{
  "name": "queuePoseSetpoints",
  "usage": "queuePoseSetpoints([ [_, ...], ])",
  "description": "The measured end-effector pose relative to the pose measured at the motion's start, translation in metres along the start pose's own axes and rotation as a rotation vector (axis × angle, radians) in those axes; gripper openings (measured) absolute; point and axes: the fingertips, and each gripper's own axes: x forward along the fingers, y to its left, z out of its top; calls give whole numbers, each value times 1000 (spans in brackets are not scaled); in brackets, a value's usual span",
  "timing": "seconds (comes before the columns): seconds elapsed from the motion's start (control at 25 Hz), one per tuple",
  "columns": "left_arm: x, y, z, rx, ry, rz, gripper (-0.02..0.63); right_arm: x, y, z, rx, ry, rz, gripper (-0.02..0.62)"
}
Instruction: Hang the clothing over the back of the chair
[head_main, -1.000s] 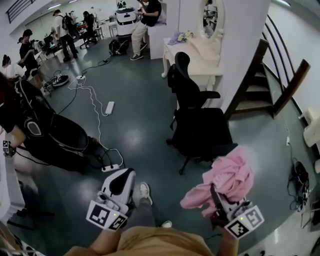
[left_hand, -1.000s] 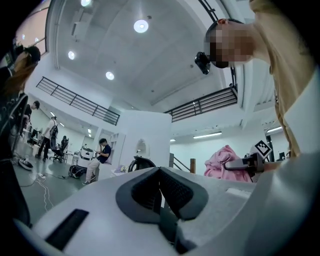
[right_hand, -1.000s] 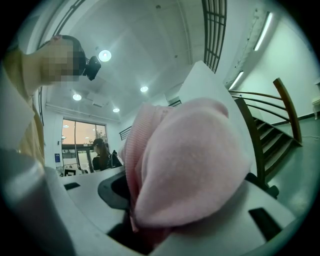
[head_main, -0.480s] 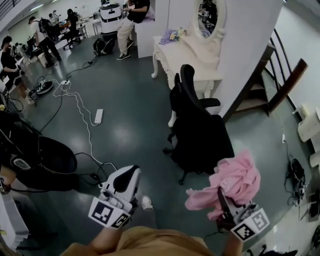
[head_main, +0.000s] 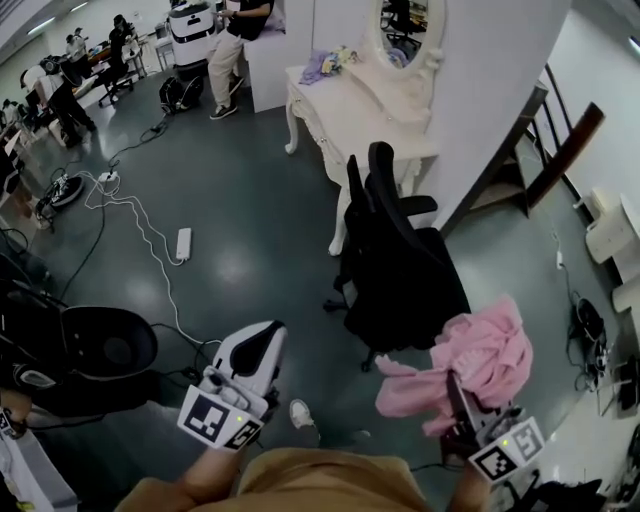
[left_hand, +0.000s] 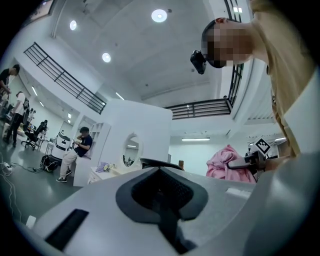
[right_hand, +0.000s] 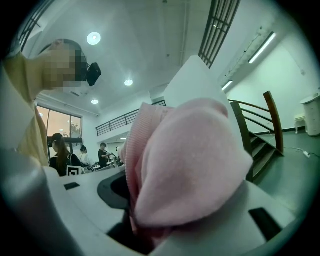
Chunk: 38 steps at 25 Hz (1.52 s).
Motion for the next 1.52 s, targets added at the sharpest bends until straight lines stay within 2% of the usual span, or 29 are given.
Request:
queuePoseSetpoints([
  [0.32, 31, 10, 0, -5, -1, 2, 3, 20, -27, 25, -22, -22, -14, 219],
  [0.72, 93, -1, 26, 73, -66, 71, 3, 50, -92, 65, -87, -35, 67, 221],
  [1.0, 102, 0, 28, 98, -83, 127, 3, 76, -124, 84, -175, -30, 101, 225],
  [1.2, 90, 8, 30, 101, -79, 178, 3, 109, -121, 107, -260, -28, 166, 227],
  [1.52, 67, 17, 32, 107, -78, 213, 3, 163, -87, 131, -372, -23, 281, 233],
])
